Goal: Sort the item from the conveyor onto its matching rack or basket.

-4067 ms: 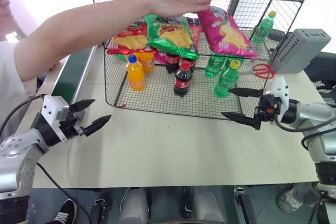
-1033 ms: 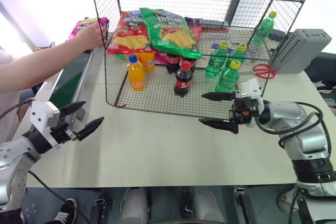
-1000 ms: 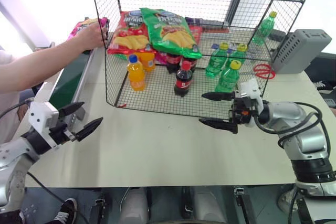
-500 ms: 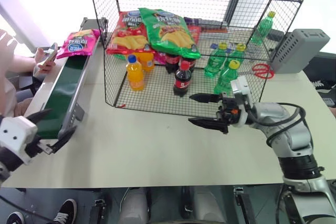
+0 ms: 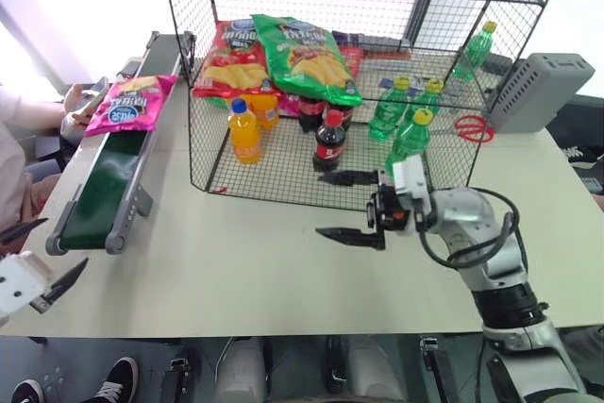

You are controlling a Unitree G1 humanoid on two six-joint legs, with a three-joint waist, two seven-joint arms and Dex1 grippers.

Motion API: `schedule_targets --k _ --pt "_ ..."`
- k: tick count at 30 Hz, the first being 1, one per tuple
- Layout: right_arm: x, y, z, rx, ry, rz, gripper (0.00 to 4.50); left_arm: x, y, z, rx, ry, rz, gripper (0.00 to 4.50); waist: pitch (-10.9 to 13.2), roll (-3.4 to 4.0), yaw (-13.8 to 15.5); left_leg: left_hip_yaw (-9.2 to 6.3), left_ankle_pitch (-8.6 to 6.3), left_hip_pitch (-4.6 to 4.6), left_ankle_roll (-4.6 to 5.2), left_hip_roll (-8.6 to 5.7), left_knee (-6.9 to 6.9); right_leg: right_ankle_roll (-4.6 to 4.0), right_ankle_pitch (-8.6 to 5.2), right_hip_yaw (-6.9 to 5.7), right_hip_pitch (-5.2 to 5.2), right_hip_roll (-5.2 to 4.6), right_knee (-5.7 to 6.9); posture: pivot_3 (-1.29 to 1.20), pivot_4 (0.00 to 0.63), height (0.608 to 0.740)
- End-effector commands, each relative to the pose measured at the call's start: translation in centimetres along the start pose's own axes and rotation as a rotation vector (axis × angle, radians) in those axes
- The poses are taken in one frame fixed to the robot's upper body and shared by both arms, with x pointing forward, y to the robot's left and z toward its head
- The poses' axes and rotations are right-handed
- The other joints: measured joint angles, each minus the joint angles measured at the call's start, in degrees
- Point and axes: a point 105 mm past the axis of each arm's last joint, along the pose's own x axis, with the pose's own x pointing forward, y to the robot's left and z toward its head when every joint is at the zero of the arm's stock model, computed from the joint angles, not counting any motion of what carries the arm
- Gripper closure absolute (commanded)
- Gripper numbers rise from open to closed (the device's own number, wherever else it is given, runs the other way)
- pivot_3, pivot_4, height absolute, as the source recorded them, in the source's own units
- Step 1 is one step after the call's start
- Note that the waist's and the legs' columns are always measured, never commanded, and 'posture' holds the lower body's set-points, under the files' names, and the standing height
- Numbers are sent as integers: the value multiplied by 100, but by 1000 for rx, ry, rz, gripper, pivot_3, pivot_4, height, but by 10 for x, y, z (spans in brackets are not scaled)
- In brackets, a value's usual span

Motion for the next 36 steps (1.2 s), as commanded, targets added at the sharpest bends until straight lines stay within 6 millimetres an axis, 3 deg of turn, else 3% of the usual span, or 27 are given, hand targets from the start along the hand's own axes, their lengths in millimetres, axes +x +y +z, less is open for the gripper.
schedule_targets --k 1,8,16,36 --pt "0 0 9 -20 -13 12 95 -7 11 -3 77 22 24 0 0 0 -9 -1 0 1 0 1 0 0 0 0 0 2 0 0 150 740" --pt "4 0 14 -1 -29 17 95 -13 11 -26 191 116 24 0 0 0 -65 2 0 1 0 3 -3 -1 0 0 -2 2 0 0 150 740" --pt "2 -5 17 -14 -22 5 95 -10 11 -34 239 123 92 0 0 0 -104 1 -1 0 0 4 -4 0 1 -2 -3 -1 1 0 150 740" --pt "-4 -11 18 -26 9 -22 95 9 3 -30 252 88 83 0 -1 -1 -111 4 -1 0 0 5 -6 0 1 -3 -4 -5 2 0 150 740"
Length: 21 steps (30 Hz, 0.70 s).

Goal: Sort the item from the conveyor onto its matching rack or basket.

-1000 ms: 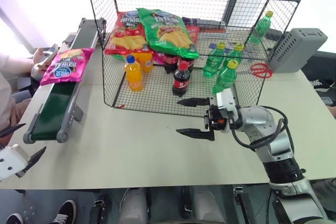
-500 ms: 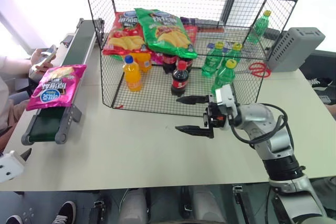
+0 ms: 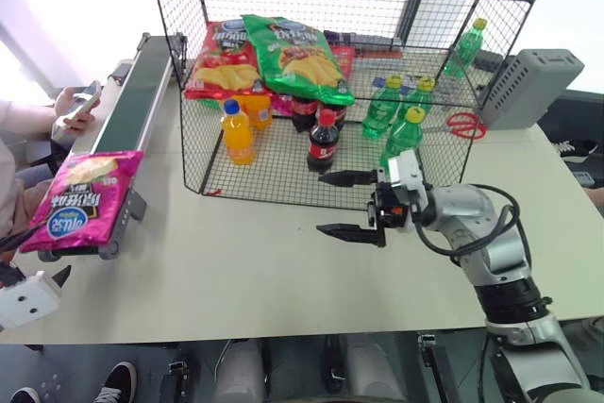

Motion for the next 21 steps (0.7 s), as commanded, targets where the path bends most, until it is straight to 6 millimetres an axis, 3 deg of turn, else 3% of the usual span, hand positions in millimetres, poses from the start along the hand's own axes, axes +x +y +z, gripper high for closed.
schedule_targets --k 1,6,14,16,21 --pt "-3 -4 14 -58 -15 -7 95 4 6 2 7 -5 14 0 0 0 1 0 0 0 0 0 0 0 0 0 0 0 0 0 150 740" --pt "-3 -4 14 -63 -15 -12 95 10 6 8 -12 -27 18 0 0 0 1 0 0 0 0 0 0 0 0 0 0 0 0 0 150 740" --pt "-3 -5 13 -67 -16 -17 0 10 13 14 -36 -55 45 3705 0 0 0 0 0 0 0 0 0 0 0 0 0 0 1 0 150 740" --pt "-3 -4 12 -65 -11 -12 0 10 16 16 -48 -62 62 4452 0 0 0 0 0 0 0 0 0 0 0 0 0 -1 1 0 150 740" --pt "-3 -6 12 -66 -15 -16 0 6 42 27 -132 -120 175 4452 -1 -1 2 0 0 0 0 0 0 1 1 0 0 -1 1 0 150 740"
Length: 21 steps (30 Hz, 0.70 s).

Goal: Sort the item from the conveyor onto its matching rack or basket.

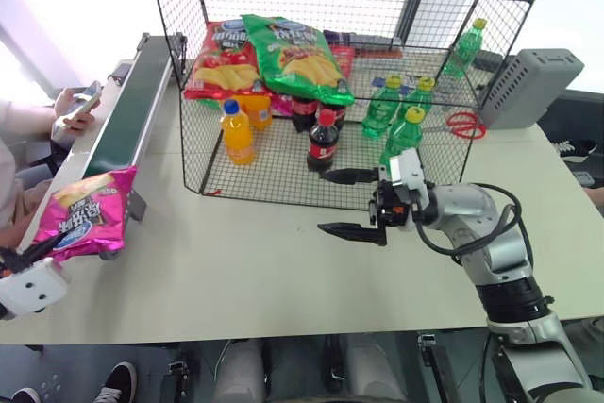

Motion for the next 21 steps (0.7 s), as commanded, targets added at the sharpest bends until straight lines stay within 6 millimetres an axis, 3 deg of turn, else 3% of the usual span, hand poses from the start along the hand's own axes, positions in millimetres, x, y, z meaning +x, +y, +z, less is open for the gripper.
schedule_targets --k 1,4,8,14,21 --pt "-2 -4 11 -53 -18 -8 0 -4 33 12 -70 -58 131 4452 0 0 1 0 0 0 0 0 0 0 0 0 0 0 0 0 150 740" --pt "-1 -5 11 -58 -18 -7 0 -9 60 29 -240 -163 220 4452 0 -1 -1 -1 0 0 0 0 0 0 0 0 1 -1 0 0 150 740" --pt "-1 -5 10 -58 -17 -6 0 -12 76 47 -559 -321 209 4452 0 0 -4 -3 0 1 0 -1 1 0 0 0 3 -1 1 0 150 740" --pt "-2 -9 13 -33 -37 -15 0 -22 55 109 -1253 -619 -199 4452 1 0 -29 -4 0 2 0 -1 1 1 1 4 3 2 3 0 150 740" --pt "-4 -2 27 205 -115 15 0 -26 54 176 -1673 -936 -617 4452 1 1 20 -21 1 11 -2 -6 10 -1 0 4 20 5 8 0 150 740"
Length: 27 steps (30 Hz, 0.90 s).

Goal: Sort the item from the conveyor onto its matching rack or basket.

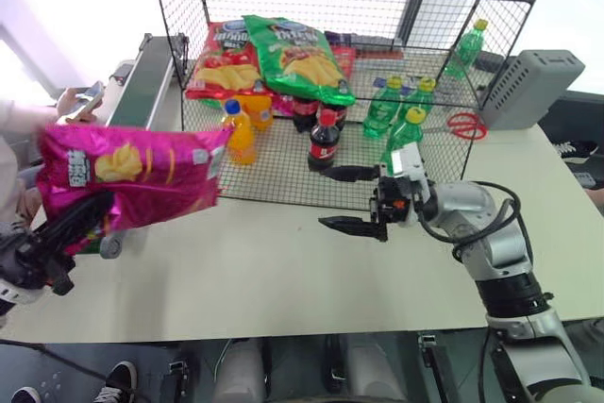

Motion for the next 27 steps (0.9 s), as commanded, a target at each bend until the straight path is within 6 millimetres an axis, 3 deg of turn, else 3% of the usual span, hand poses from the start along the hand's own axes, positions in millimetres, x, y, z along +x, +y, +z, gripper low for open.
schedule_targets --k 1,6,12,18,23,27 --pt "-2 3 23 92 -71 8 0 20 -25 2 -235 -40 -196 4452 0 0 -11 1 0 4 0 -1 0 0 0 1 4 0 0 0 150 740" --pt "-8 7 38 237 -112 52 0 34 -31 -6 -443 -63 -362 4452 2 8 -20 3 0 12 0 -4 -2 -2 -1 5 7 6 1 0 150 740" --pt "-9 28 55 375 -143 177 0 43 -24 -11 -541 -103 -449 4452 1 6 -12 3 0 12 1 -5 -2 -1 0 7 7 10 1 0 150 740" --pt "13 29 54 332 -133 177 0 50 -17 -15 -636 -109 -520 4452 0 4 -25 3 0 13 1 -6 -3 -1 0 8 7 11 1 0 150 740" --pt "31 15 43 243 -145 103 0 54 -15 -19 -678 -132 -527 4452 0 4 -16 1 0 11 1 -5 -3 0 -1 10 7 12 0 0 150 740" --pt "31 28 54 291 -183 210 0 55 -13 -21 -688 -130 -515 4452 0 3 -4 1 1 6 0 -8 -1 1 0 9 7 7 -2 0 150 740"
